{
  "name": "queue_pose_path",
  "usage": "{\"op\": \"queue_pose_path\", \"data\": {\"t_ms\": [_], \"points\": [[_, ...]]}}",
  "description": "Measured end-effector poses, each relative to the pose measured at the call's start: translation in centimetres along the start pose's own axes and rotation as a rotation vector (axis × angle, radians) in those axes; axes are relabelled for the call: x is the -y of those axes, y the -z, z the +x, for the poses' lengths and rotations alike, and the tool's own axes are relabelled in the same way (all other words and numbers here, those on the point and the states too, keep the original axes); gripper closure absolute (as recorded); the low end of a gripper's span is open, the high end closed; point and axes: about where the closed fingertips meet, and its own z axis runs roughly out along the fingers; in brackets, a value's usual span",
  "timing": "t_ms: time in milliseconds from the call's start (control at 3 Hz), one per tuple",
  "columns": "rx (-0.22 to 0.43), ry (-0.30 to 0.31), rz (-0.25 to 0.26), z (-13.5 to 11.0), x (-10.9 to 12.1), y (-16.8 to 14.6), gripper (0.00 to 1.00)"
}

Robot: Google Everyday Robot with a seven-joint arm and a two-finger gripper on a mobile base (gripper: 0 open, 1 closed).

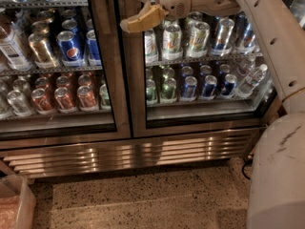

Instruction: Open right fridge door

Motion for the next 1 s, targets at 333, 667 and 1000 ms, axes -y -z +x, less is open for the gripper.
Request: {"op": "queue_pose_path", "data": {"t_ms": [333, 667, 1000], "points": [[0.038, 0.002, -0.052, -0.56, -0.27, -1.82, 0.34], [0.038, 0.002, -0.052, -0.56, -0.28, -1.75, 0.33], [0.047, 0.002, -0.066, -0.67, -0.4, -2.01, 0.51]]}}
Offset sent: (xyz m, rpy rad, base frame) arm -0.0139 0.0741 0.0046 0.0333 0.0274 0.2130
